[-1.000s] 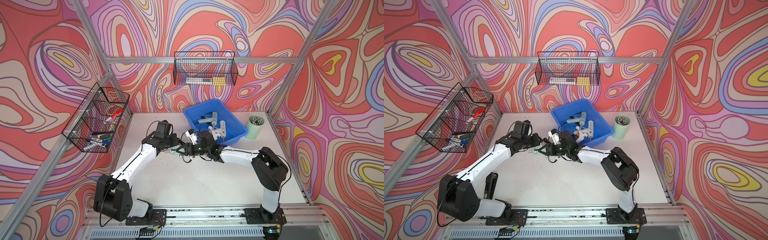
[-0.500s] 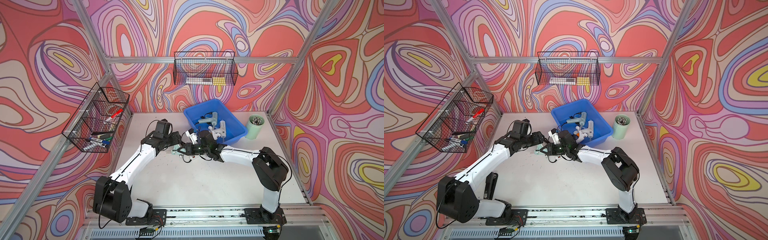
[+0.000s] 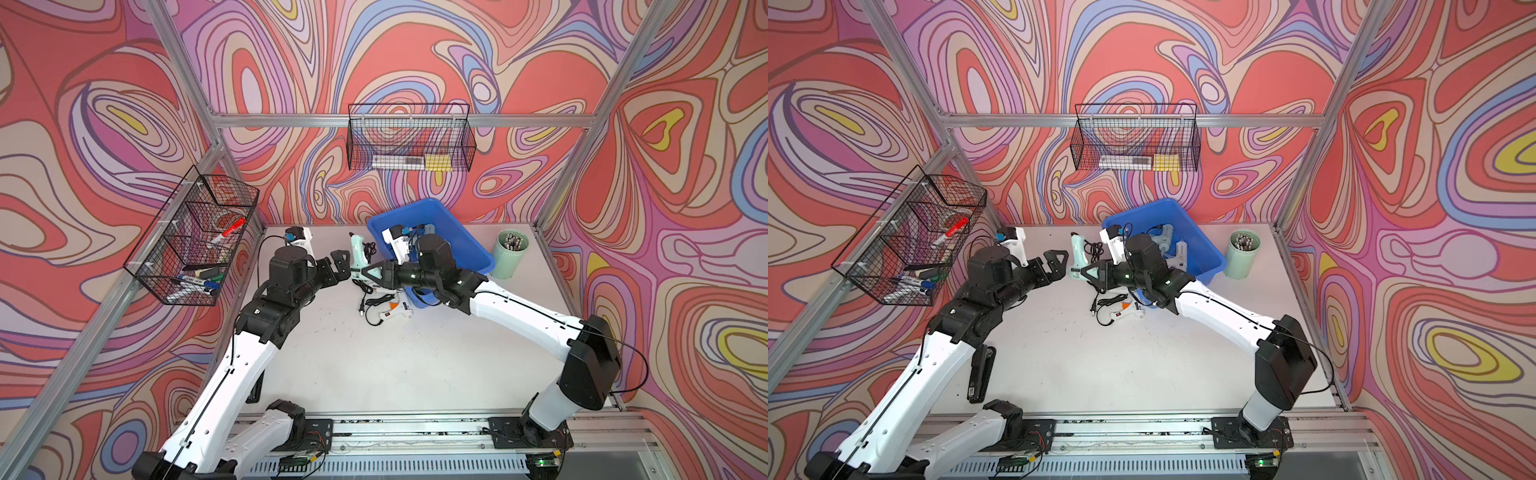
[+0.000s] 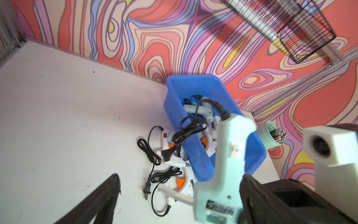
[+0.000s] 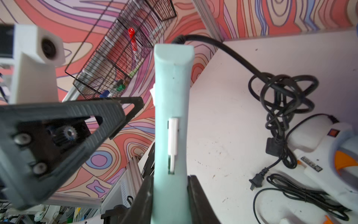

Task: Put the hot melt glue gun into the storage box
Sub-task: Pick up the hot melt adhesive gun from the center of the board, then place the hot melt adhesive gun in the storage box.

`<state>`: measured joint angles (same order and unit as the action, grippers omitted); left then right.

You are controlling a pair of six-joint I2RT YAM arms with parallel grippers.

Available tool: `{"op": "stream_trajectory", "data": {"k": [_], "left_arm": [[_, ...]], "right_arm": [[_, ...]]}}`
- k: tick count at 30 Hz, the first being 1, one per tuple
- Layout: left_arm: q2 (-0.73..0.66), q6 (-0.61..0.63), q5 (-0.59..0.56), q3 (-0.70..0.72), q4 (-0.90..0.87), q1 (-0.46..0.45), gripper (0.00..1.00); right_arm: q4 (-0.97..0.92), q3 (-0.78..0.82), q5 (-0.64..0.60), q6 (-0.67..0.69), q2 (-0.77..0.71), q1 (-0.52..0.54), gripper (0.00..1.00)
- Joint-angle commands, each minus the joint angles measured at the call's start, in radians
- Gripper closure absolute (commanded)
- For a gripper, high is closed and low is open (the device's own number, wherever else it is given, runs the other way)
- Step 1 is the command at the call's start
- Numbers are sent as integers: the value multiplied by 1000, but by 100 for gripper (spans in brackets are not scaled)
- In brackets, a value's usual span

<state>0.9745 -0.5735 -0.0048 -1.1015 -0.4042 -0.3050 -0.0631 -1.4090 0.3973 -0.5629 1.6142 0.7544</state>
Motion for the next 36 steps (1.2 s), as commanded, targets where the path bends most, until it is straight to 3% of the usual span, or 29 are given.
{"op": "stream_trajectory", "data": {"k": [1,7,19,29,36], "left_arm": [[-22,17,-73,26,-19,6,1],[-2,14,-81,40,-63,4,1],[87,-9,6,76,-84,5,1],[148,-43,76,139,-69,5,1],[162,-48,82,157,-60,6,1]], "right_arm": [[-40,-51,-60,64,-56,-42,100],[-91,-88,-132,101,-112,-124,100],[-85,24,-169,72,-118,-316,100],[-33,-40,-160,65,84,-388,100],[-60,-198,-113,48,314,-401,100]]}}
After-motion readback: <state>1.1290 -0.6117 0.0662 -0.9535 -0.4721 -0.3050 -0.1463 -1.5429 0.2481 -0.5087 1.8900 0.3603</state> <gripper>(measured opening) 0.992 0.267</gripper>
